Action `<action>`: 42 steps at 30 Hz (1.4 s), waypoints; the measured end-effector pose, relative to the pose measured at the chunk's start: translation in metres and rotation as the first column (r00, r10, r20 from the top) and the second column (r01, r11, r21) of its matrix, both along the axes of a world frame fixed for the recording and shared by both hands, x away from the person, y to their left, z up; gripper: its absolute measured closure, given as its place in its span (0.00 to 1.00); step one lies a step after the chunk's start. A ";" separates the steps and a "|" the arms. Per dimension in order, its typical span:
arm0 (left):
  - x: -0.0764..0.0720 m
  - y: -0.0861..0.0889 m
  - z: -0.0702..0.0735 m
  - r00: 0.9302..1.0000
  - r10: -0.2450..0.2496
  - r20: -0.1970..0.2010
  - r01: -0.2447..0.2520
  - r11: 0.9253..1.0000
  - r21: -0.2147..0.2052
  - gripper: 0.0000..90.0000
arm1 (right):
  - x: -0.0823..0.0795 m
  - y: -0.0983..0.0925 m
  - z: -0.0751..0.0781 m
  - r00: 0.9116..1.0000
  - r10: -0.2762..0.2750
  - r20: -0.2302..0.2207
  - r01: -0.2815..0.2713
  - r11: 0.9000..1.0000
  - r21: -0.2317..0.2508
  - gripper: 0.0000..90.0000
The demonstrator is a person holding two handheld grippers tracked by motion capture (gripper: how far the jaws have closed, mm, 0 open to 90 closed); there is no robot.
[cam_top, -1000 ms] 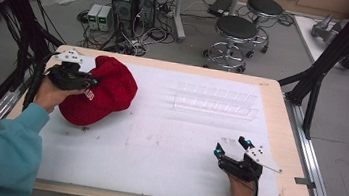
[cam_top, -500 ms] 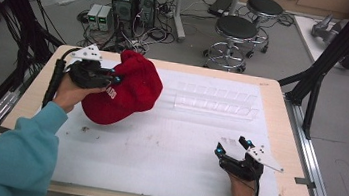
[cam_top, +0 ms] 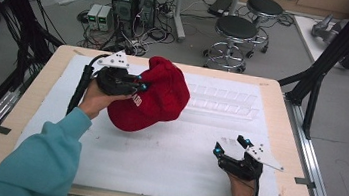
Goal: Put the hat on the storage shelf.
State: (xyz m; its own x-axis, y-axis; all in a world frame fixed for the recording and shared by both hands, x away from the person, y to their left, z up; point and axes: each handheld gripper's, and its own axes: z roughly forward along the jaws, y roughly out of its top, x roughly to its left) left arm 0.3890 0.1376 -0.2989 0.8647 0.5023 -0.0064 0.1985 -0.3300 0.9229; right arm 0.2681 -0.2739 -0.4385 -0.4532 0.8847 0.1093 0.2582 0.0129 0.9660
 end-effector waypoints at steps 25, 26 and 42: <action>-0.003 -0.049 0.014 0.999 -0.035 0.030 0.037 0.996 -0.086 0.93 | 0.008 0.063 0.051 0.972 0.235 0.018 -0.235 0.972 0.015 0.12; -0.004 -0.051 0.015 0.999 -0.037 0.030 0.040 0.995 -0.090 0.93 | 0.009 0.066 0.051 0.969 0.246 0.012 -0.246 0.969 0.020 0.12; -0.005 -0.071 0.023 0.998 -0.038 0.053 0.044 0.992 -0.115 0.93 | 0.011 0.100 0.060 0.935 0.354 0.006 -0.353 0.933 0.061 0.16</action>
State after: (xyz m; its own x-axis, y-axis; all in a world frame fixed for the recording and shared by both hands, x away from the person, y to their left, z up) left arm 0.3835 0.0662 -0.2760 0.8853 0.4646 -0.0185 0.1393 -0.2272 0.9638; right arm 0.2792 -0.1738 -0.3788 -0.7348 0.6590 0.1607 0.2527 0.0461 0.9664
